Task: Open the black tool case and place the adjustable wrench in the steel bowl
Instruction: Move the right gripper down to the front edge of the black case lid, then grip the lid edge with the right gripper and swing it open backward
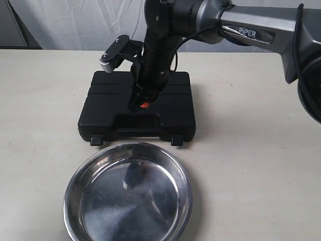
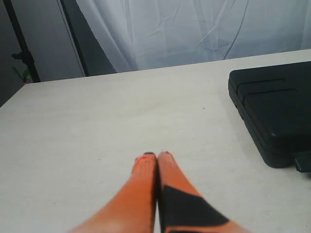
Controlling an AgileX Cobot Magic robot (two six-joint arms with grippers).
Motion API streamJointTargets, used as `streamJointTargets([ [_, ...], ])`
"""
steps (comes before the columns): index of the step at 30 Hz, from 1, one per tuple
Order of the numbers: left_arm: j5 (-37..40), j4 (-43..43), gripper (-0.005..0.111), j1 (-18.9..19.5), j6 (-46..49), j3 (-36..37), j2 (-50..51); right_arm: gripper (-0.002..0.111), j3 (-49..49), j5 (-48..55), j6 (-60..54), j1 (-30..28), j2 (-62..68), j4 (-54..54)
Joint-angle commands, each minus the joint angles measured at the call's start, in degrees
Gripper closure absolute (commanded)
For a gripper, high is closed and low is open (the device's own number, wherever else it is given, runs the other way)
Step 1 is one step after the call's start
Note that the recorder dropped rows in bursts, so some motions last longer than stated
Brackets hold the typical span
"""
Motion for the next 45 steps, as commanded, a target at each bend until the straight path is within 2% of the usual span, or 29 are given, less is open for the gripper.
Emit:
streamJointTargets([
  [1,-0.6,0.0,0.106,-0.4,-0.4,-0.1,-0.2,0.076,-0.4,0.6,-1.0,2.2,-0.3,0.9],
  [6,-0.6,0.0,0.106,-0.5,-0.4,-0.1,-0.2,0.076,-0.4,3.1,-1.0,4.6,-0.3,0.8],
  [15,-0.6,0.0,0.106,-0.5,-0.4,-0.1,-0.2,0.076,-0.4,3.9,-0.7,4.9,3.4,0.8],
  [34,-0.6,0.0,0.106,-0.5,-0.4,-0.1,-0.2,0.076,-0.4,-2.7,-0.7,4.9,7.7,1.7],
  [36,-0.6,0.0,0.106,-0.5,-0.4,-0.1,-0.2,0.081,-0.4,-2.8,-0.7,4.9,7.7,1.7],
  [40,-0.6,0.0,0.106,-0.5,-0.4,-0.1,-0.2,0.109,-0.4,-2.8,-0.5,4.9,7.6,1.7],
  [45,-0.6,0.0,0.106,-0.5,-0.4,-0.1,-0.2,0.109,-0.4,-2.6,-0.5,4.9,7.4,1.7],
])
